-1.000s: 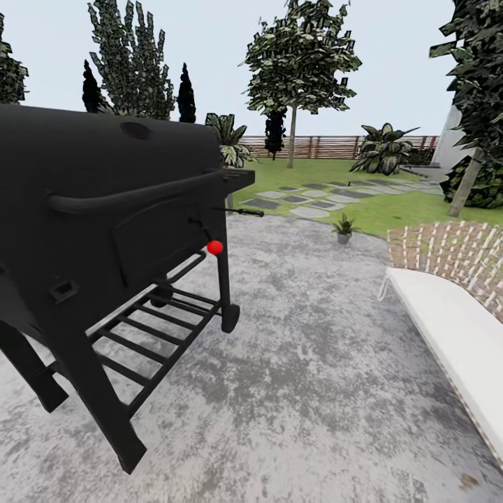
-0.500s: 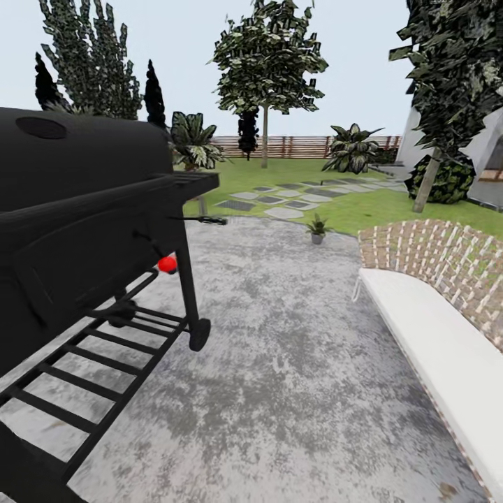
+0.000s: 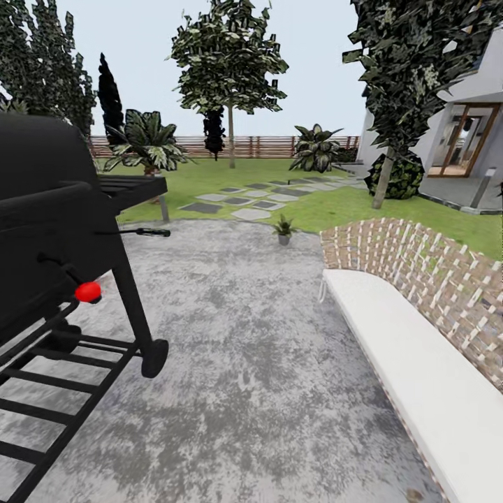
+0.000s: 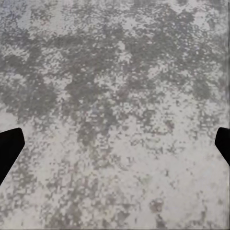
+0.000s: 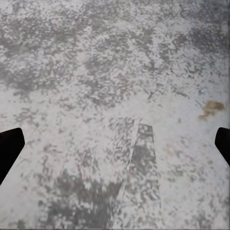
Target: Pick up the pesticide atomizer in the garden and spray insectifuge to fully cover both potted plants in the garden.
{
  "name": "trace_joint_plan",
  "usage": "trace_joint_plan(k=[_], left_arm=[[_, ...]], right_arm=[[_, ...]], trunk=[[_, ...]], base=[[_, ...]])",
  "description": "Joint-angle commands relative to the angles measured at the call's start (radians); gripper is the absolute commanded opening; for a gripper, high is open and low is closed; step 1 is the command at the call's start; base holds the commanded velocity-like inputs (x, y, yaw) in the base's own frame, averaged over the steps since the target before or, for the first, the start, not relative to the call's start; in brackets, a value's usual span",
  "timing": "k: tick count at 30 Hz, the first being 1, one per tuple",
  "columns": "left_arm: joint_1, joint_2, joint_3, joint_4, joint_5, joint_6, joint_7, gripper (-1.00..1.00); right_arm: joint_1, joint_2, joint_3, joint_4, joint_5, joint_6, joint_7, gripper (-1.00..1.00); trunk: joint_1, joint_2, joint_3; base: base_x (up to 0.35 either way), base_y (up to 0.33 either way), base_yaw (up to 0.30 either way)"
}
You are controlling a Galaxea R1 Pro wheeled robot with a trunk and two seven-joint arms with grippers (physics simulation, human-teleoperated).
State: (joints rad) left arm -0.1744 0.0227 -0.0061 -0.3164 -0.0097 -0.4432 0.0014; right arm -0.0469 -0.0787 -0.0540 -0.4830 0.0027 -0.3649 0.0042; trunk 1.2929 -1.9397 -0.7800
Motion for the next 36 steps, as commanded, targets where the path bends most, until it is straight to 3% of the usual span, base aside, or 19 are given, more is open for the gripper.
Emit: trace_joint_plan(k=[1, 18, 36], left_arm=[[0.0, 0.0, 0.0, 0.0, -0.001, -0.003, 0.0, 1.0], [0.0, 0.0, 0.003, 0.0, 0.008, -0.003, 0.0, 1.0], [0.0, 0.0, 0.004, 0.0, 0.002, -0.004, 0.0, 1.0]], right_arm=[[-0.001, 0.0, -0.001, 0.001, 0.0, -0.003, 0.0, 1.0], [-0.001, -0.001, 0.003, 0.003, 0.011, -0.005, 0.002, 1.0], [-0.001, 0.0, 0.002, 0.004, 0.013, -0.005, 0.002, 1.0]], trunk=[[0.0, 0.0, -0.001], [0.0, 0.0, -0.001], [0.0, 0.0, -0.001]], base=[[0.306, -0.19, -0.043], [0.331, -0.081, -0.006], [0.334, 0.118, 0.0]])
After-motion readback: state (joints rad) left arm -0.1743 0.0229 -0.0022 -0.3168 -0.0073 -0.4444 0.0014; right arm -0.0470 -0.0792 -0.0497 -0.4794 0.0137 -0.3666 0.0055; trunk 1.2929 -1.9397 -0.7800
